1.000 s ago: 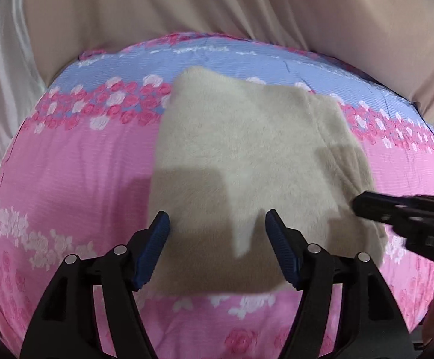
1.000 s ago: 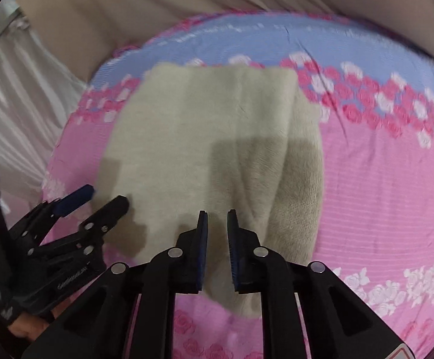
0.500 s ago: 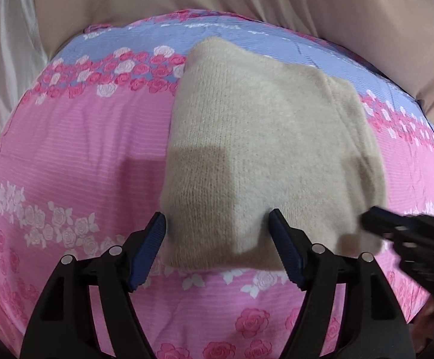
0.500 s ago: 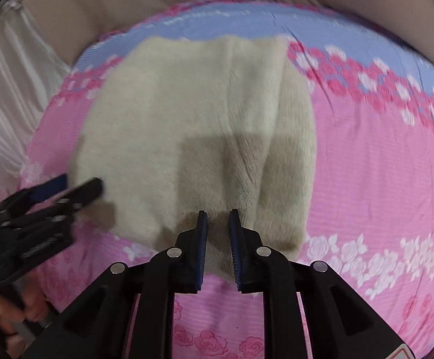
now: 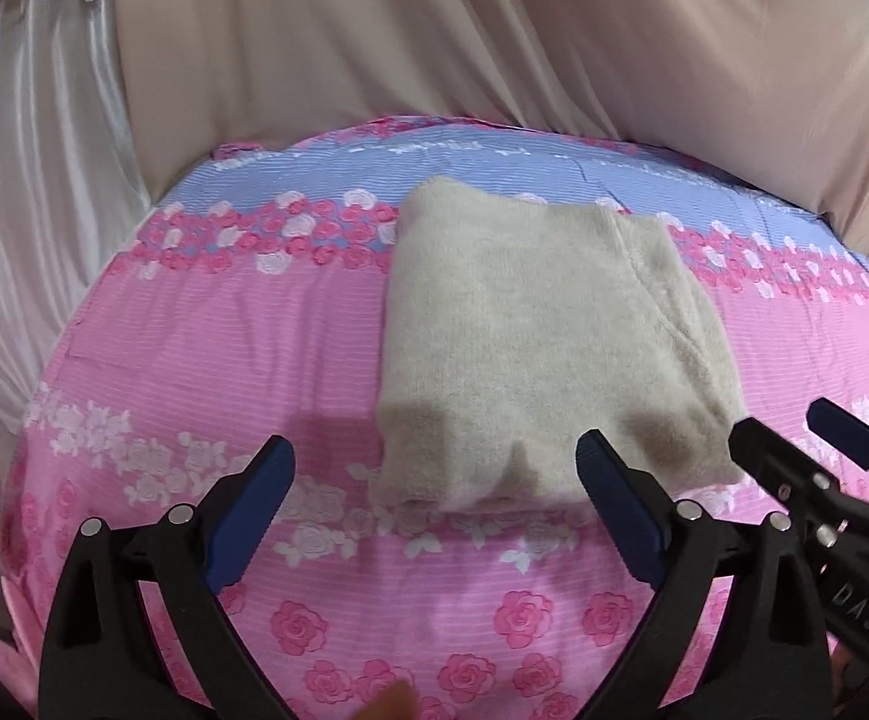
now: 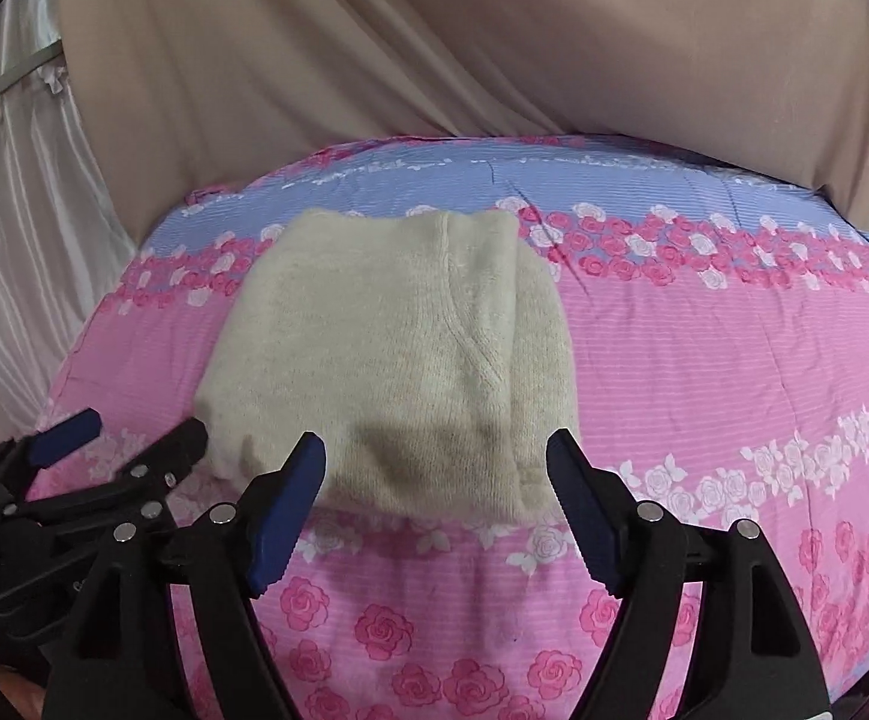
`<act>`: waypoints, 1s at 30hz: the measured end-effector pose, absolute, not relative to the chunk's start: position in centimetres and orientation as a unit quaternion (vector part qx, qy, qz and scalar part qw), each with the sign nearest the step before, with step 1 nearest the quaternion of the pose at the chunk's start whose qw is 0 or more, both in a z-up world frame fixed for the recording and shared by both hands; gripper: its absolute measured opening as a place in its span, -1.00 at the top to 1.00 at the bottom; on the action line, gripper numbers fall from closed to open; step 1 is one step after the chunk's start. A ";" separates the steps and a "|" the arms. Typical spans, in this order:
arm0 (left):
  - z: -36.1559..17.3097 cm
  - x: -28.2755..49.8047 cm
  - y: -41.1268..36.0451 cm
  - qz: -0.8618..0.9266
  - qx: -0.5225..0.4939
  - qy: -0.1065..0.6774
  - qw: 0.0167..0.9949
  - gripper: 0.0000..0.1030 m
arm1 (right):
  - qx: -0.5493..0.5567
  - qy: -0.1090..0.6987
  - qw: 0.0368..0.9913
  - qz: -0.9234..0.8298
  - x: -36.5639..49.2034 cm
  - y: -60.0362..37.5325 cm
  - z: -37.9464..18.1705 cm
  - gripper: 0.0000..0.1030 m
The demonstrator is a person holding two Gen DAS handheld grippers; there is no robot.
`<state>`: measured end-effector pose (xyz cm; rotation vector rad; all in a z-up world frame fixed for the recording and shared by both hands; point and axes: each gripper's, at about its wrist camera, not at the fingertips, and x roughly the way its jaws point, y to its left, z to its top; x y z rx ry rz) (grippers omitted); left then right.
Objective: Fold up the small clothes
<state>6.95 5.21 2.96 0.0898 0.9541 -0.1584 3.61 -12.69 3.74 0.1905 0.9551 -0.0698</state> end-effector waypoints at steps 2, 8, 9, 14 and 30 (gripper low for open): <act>2.9 6.8 5.3 -0.079 0.045 0.459 0.884 -0.80 | 0.097 0.461 0.881 -0.037 3.4 -12.7 3.6 -0.44; 2.8 6.1 5.0 -0.075 0.056 0.455 0.885 -0.80 | 0.103 0.464 0.879 -0.044 2.5 -12.4 3.2 -0.44; 2.7 6.0 5.0 -0.074 0.057 0.456 0.885 -0.80 | 0.104 0.464 0.878 -0.044 2.4 -12.3 3.1 -0.44; 2.5 5.8 5.1 -0.072 0.057 0.462 0.882 -0.80 | 0.100 0.460 0.881 -0.047 2.0 -12.1 3.1 -0.44; 2.2 5.2 5.6 -0.063 0.051 0.456 0.886 -0.90 | 0.099 0.480 0.870 -0.057 2.0 -12.1 1.7 -0.44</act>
